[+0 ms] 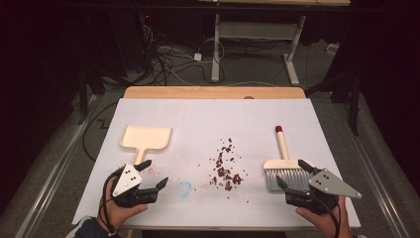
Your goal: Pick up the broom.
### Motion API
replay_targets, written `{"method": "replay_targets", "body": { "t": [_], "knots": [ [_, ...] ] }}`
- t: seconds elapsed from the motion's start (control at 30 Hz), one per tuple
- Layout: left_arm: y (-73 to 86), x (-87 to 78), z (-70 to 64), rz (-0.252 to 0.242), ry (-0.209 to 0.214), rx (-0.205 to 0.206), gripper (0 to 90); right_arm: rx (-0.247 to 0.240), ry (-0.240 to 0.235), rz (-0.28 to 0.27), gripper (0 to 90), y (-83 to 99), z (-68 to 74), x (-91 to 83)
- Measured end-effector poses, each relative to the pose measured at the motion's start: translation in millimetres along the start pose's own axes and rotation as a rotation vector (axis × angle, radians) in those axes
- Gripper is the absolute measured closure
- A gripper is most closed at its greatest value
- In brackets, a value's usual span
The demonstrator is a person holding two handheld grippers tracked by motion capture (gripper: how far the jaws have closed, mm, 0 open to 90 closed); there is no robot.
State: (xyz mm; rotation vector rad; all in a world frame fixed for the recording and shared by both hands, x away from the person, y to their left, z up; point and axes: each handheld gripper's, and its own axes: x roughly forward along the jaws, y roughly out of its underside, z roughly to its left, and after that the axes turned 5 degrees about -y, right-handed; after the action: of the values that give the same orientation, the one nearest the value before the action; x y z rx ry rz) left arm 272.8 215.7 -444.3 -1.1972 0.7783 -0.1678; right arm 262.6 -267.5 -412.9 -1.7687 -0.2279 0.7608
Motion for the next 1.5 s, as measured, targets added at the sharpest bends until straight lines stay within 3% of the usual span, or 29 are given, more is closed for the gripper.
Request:
{"method": "replay_targets", "body": {
  "t": [0.17,0.33,0.43,0.57,0.77,0.8,0.83,0.93,1.0,1.1,1.2,1.3,1.4,1.5],
  "knots": [
    [-0.3,4.9,-1.9,0.009,0.019,0.012,23.5,-0.027,0.007,0.018,20.5,3.8,-3.2,4.6],
    [2.4,9.2,-7.3,0.045,0.034,0.053,23.6,-0.041,0.019,0.031,24.2,2.6,-5.4,6.5],
    [3.7,9.2,-6.9,0.053,0.038,0.047,23.7,-0.019,0.029,0.036,24.0,-4.6,-12.1,10.3],
    [4.7,10.7,-6.1,0.062,0.039,0.045,25.3,0.027,0.072,0.172,24.6,-20.2,-32.0,28.1],
    [4.5,14.3,-2.7,0.074,0.035,0.036,25.1,0.160,0.071,0.383,28.6,-38.1,-74.8,78.4],
    [4.5,14.3,-2.7,0.074,0.035,0.036,25.1,0.160,0.071,0.383,28.6,-38.1,-74.8,78.4],
    [4.6,15.3,-2.7,0.081,0.037,0.039,25.1,0.202,0.107,0.408,30.3,-37.2,-87.7,94.8],
    [5.3,18.0,-3.4,0.094,0.038,0.042,24.9,0.301,0.081,0.508,31.5,-23.3,-106.2,119.8],
    [5.4,19.5,-3.6,0.099,0.037,0.046,24.9,0.347,0.076,0.578,33.2,-11.4,-113.7,134.1],
    [4.6,20.7,-3.4,0.100,0.036,0.045,24.9,0.369,0.068,0.658,39.1,-0.5,-116.3,148.7],
    [4.8,19.8,-5.2,0.107,0.036,0.062,24.9,0.331,0.102,0.670,47.3,-2.5,-111.8,152.6],
    [4.9,18.9,-7.3,0.109,0.033,0.069,24.9,0.330,0.120,0.638,61.9,-2.7,-104.4,154.0],
    [5.1,18.2,-8.4,0.109,0.030,0.074,24.9,0.321,0.143,0.634,64.0,-3.5,-98.9,155.3],
    [6.7,17.3,-8.3,0.115,0.027,0.073,24.9,0.329,0.128,0.625,66.1,-3.5,-100.4,156.3]
  ]
}}
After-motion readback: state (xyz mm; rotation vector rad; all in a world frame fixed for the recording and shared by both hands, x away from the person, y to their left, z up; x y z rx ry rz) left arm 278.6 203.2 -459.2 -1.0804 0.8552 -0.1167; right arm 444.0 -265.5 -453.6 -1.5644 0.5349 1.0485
